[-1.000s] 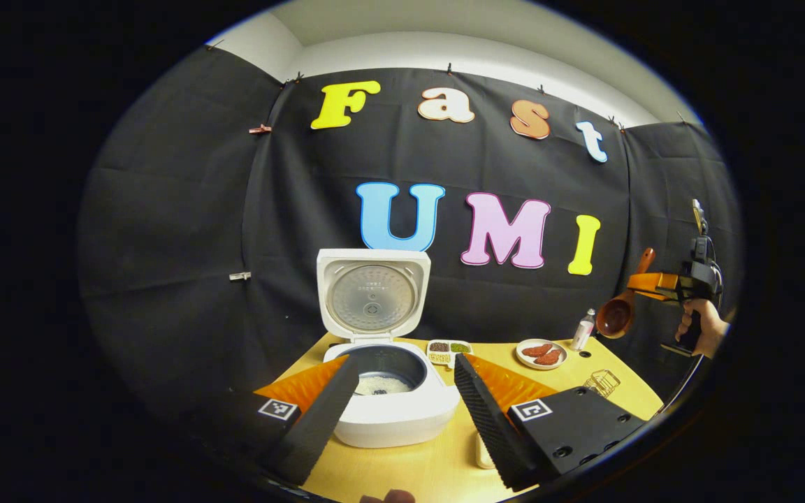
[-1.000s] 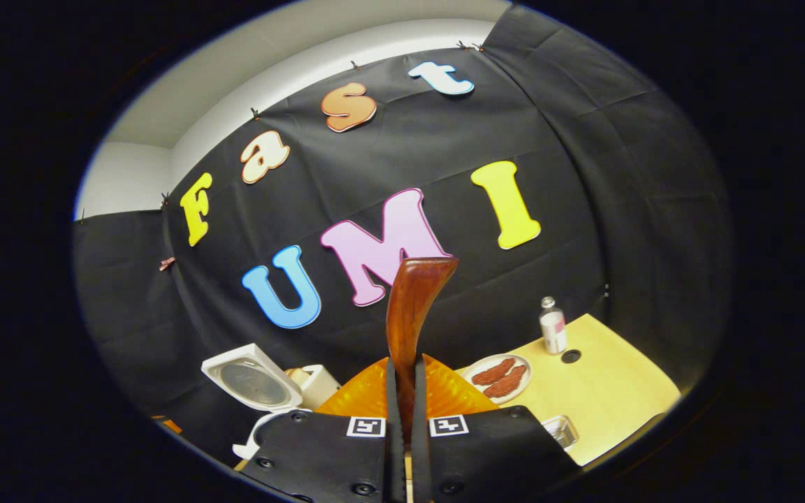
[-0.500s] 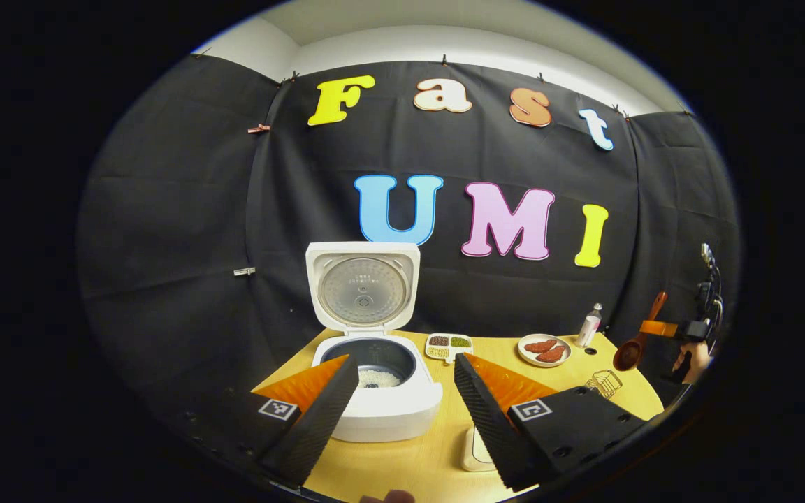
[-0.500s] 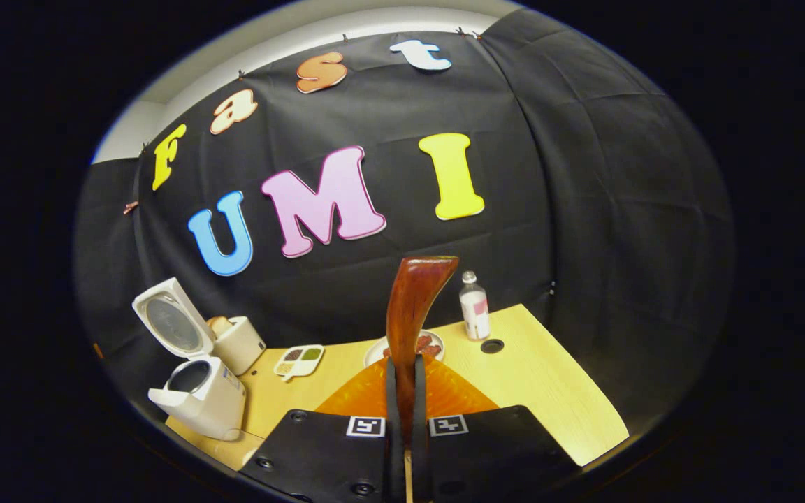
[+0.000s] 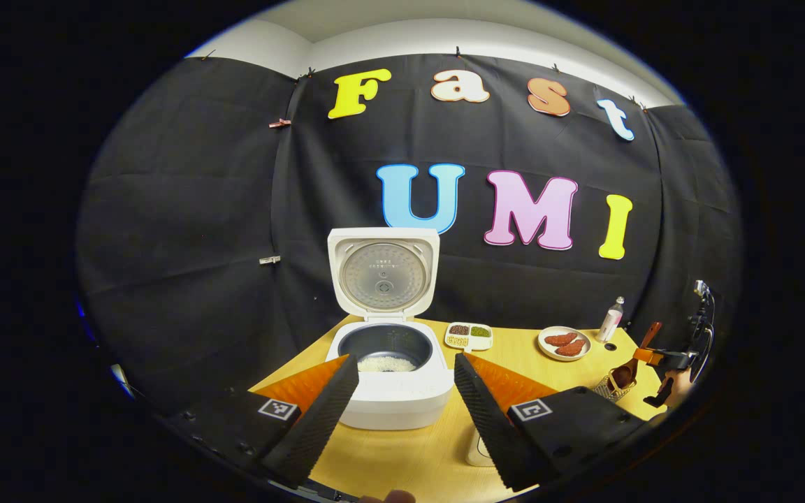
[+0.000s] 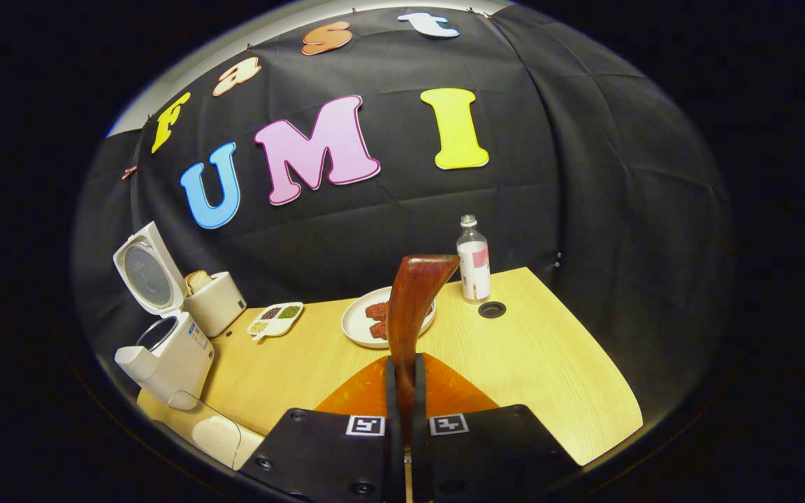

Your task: Close the left gripper, press the button to open the rice cooker; take a wooden spoon from the chopstick holder with the right hand, scoop a spoonful of rice and pour it into the rice cooker, then put the wooden spoon back into the chopstick holder.

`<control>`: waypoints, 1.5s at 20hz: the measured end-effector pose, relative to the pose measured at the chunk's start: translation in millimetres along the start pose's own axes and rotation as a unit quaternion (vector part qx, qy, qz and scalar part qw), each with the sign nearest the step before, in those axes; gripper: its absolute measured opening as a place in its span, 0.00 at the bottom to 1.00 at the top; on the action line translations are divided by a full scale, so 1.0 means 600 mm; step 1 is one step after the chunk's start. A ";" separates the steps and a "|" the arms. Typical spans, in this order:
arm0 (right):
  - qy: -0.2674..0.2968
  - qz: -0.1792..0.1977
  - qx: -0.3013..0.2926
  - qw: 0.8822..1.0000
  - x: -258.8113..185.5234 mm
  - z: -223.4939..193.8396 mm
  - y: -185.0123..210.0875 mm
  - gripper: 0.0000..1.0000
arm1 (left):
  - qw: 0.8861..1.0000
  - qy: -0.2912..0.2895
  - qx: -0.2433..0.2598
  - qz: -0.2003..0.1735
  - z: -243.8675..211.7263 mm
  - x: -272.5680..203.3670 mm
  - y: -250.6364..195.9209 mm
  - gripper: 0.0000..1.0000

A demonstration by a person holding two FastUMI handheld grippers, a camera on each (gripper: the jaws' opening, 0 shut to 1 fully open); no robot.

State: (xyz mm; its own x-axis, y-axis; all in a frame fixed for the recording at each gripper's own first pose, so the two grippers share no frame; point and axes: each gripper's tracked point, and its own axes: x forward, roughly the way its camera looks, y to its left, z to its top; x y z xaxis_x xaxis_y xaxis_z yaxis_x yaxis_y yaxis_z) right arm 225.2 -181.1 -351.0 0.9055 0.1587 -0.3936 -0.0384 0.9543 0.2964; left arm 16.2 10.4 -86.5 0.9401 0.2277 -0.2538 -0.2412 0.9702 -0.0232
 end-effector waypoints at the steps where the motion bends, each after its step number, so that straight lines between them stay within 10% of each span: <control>1: 0.003 -0.004 0.003 1.000 0.004 -0.006 -0.004 0.09 | 1.000 0.001 0.003 0.000 -0.001 -0.001 -0.004 0.95; 6: 0.014 -0.017 0.027 0.999 0.002 -0.025 -0.024 0.10 | 1.000 0.001 0.004 -0.007 0.001 0.003 -0.012 0.95; 13: 0.025 -0.050 0.032 0.998 -0.046 -0.016 -0.051 0.77 | 1.000 -0.009 -0.001 -0.012 0.028 0.016 -0.001 0.95; 17: 0.023 -0.054 0.029 0.998 -0.083 0.002 -0.029 0.97 | 1.000 -0.023 -0.005 -0.020 0.059 0.029 0.004 0.95; 30: -0.069 -0.043 0.005 0.997 -0.237 0.177 0.106 0.98 | 0.993 -0.106 -0.020 -0.055 0.250 0.138 0.047 0.95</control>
State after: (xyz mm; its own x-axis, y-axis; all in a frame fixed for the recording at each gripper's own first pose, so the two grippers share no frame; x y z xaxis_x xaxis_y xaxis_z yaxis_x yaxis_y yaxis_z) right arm 138.6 -169.9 -184.0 0.9550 0.0388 -0.2940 0.0457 0.9603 0.2752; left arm 123.2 69.0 36.9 0.9900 0.1361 -0.0382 -0.1388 0.9872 -0.0782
